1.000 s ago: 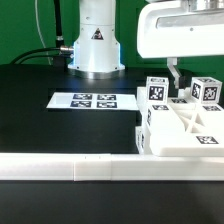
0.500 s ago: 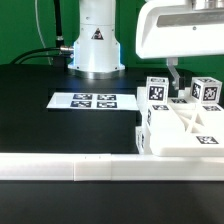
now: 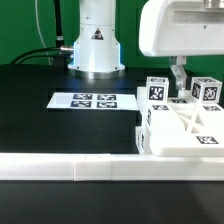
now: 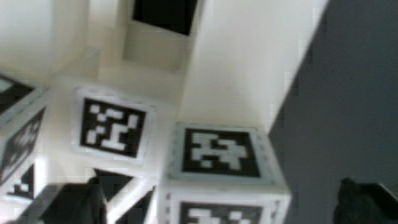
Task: Assemble chair
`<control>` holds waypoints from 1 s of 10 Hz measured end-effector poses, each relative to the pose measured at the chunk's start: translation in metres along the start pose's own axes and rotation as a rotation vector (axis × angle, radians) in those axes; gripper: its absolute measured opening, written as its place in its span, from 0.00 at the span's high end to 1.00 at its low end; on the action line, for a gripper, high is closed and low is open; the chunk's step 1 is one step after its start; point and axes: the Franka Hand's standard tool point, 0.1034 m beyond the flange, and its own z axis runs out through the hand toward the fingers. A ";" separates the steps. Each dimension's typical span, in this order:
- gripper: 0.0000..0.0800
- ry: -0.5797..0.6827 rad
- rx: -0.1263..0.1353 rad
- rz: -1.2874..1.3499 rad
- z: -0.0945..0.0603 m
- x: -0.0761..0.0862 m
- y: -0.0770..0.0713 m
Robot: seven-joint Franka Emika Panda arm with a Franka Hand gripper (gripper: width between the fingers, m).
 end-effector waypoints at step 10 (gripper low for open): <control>0.65 0.013 0.014 0.426 0.000 -0.001 0.006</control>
Offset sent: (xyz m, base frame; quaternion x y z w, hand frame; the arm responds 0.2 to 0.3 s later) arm 0.0000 0.0000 0.0000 0.0000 0.0000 0.0000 1.0000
